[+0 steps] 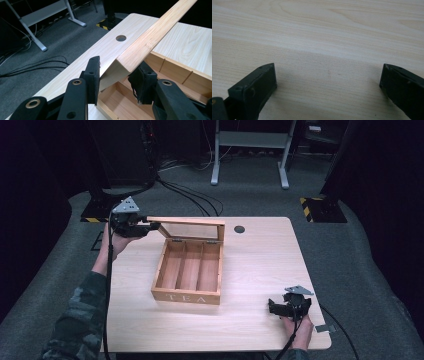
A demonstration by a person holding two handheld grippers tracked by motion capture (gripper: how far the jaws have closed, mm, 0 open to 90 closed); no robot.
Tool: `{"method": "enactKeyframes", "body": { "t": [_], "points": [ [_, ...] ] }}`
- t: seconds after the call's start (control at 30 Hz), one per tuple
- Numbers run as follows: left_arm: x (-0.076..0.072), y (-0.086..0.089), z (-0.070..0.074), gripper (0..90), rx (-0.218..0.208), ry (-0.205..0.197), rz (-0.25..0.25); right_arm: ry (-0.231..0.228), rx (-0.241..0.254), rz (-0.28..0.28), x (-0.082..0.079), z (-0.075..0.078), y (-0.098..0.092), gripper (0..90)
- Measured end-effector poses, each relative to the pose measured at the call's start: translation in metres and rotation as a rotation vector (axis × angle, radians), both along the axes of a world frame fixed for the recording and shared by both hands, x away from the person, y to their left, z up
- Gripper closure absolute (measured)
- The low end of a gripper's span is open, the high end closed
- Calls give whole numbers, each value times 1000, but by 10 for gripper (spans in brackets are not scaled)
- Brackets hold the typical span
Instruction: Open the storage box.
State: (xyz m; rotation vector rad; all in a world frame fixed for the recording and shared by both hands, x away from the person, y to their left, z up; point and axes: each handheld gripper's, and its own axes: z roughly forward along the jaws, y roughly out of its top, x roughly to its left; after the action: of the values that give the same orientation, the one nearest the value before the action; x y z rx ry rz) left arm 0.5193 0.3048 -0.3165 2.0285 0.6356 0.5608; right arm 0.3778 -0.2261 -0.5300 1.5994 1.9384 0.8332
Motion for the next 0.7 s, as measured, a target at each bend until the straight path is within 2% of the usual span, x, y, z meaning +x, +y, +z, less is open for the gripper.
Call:
{"method": "enactKeyframes", "body": {
  "t": [0.7],
  "points": [
    [5, -1, 3, 622, 7, -1, 4, 0, 0, 0, 0, 0, 0, 2]
  ]
}}
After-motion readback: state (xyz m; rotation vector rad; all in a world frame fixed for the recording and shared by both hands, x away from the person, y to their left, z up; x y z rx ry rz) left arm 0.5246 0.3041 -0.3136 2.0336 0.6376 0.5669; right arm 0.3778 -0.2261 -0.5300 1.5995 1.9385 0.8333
